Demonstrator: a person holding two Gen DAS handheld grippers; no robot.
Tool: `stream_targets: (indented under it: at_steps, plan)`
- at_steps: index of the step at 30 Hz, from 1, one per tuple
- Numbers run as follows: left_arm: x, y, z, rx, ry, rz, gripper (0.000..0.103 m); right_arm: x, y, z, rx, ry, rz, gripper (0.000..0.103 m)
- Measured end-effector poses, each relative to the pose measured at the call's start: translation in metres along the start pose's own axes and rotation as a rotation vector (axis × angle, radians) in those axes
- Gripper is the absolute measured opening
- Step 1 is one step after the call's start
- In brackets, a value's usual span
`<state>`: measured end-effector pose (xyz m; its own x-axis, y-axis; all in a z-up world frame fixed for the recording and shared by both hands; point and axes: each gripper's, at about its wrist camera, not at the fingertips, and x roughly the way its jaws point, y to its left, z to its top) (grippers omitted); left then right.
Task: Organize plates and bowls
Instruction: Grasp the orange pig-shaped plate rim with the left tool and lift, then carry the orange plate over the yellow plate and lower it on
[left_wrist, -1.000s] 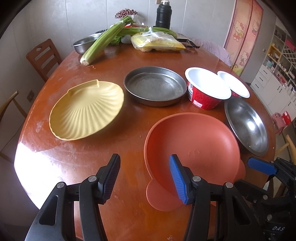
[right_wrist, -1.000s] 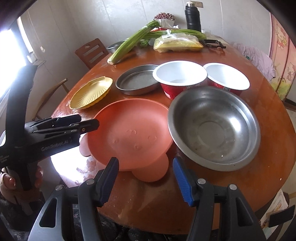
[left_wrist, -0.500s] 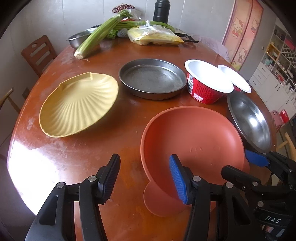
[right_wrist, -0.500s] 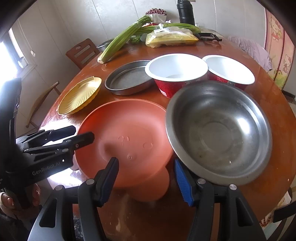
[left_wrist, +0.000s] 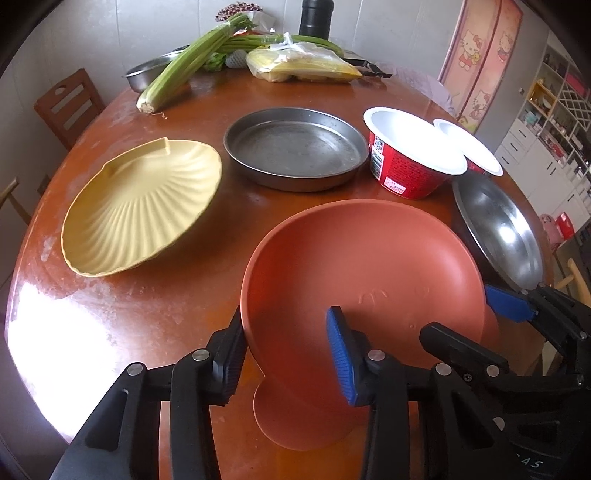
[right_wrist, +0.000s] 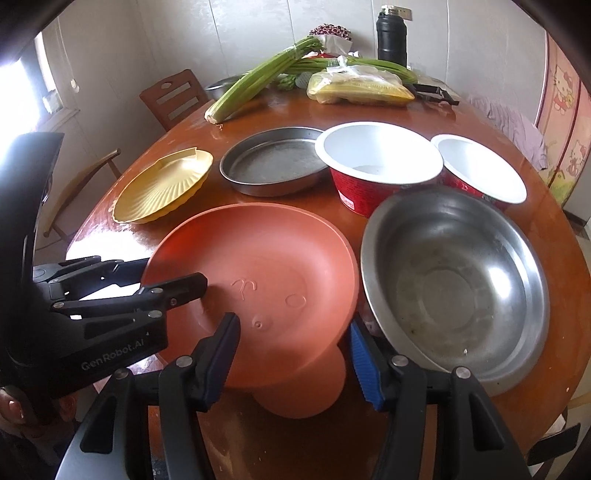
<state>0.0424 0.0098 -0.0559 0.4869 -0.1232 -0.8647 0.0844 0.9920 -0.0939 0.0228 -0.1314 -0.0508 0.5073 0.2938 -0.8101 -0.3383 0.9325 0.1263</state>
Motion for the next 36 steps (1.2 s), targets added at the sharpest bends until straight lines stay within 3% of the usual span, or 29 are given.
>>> stream_targets:
  at_steps: [18, 36]
  plan:
    - [-0.027, 0.046, -0.001, -0.102, -0.055, 0.004, 0.043, 0.005, 0.039, 0.020, -0.081, -0.001, 0.040, 0.058]
    - [-0.047, 0.111, 0.019, -0.210, -0.118, 0.071, 0.045, 0.015, 0.099, 0.073, -0.207, -0.043, 0.069, 0.059]
